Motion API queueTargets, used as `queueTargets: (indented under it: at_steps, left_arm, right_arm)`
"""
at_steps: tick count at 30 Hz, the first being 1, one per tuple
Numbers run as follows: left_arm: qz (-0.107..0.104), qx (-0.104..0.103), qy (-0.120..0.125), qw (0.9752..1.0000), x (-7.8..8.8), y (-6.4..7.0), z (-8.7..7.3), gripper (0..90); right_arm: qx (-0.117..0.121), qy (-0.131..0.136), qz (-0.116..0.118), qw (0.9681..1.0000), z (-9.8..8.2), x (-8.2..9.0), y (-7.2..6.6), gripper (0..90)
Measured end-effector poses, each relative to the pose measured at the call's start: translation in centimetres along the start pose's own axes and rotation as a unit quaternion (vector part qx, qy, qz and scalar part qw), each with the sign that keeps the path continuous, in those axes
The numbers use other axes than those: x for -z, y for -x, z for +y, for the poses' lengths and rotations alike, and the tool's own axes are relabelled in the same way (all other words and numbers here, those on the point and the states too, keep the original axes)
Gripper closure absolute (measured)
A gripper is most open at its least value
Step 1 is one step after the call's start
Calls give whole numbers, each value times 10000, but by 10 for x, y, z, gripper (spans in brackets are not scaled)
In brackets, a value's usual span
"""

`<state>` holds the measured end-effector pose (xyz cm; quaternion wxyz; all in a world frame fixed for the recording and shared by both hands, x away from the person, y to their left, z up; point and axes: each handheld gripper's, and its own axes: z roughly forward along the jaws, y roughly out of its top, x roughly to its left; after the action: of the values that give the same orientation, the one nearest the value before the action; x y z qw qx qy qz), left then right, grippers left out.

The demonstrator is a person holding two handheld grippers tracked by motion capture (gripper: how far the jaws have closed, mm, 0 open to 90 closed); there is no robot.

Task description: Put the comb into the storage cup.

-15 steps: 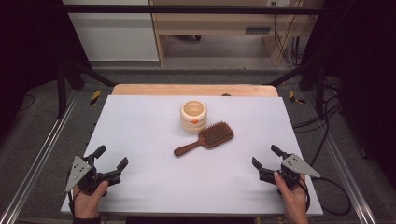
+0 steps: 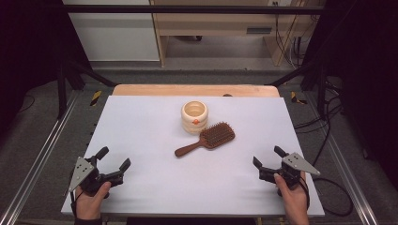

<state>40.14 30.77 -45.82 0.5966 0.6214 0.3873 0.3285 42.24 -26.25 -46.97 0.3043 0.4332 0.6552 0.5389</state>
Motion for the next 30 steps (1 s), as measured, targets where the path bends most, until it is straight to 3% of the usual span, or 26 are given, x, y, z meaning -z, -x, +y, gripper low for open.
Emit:
queueTargets:
  at_steps: [3,8,10,11,12,15,17,20,24,25,27,28,30]
  left_arm:
    - [-3,24,1,10000,0,0,-1,38]
    - [-35,17,-19,10000,-1,0,-1,40]
    - [-53,1,-31,10000,-1,1,-1,41]
    - [-53,1,-31,10000,-1,1,-1,41]
    - [-59,-12,-35,10000,-1,2,-1,41]
    - [-69,-41,-57,10000,-1,2,-1,41]
    - [-69,-36,-68,9999,-2,3,-1,42]
    - [-61,-34,-104,9999,-2,2,-2,43]
    - [-70,-26,-106,9999,-3,3,-2,46]
    - [-70,-24,-107,9999,-3,3,-2,46]
    - [-75,-19,-107,9999,-3,2,-2,46]
    - [-82,-14,-107,9999,-3,2,-2,46]
    - [-86,-9,-108,9999,-3,2,-3,46]
  right_arm:
    - [-7,-74,35,10000,2,-2,-2,56]
    - [-4,-430,71,9991,10,-5,-7,65]
    - [222,-618,166,9977,18,-7,-13,72]
    - [222,-618,166,9977,18,-7,-13,72]
    - [456,-836,113,9954,23,-10,-17,107]
    - [521,-943,84,9941,28,-13,-18,132]
    - [485,-1072,67,9930,38,-18,-17,216]
    - [504,-1232,11,9911,43,-22,-17,252]
    - [861,-1597,-96,9834,57,-35,-19,366]
    - [861,-1597,-96,9834,57,-35,-19,366]
    - [928,-1648,-103,9819,64,-38,-18,424]
    - [989,-1660,-108,9811,71,-41,-17,494]
    - [1012,-1672,-112,9807,74,-42,-17,529]
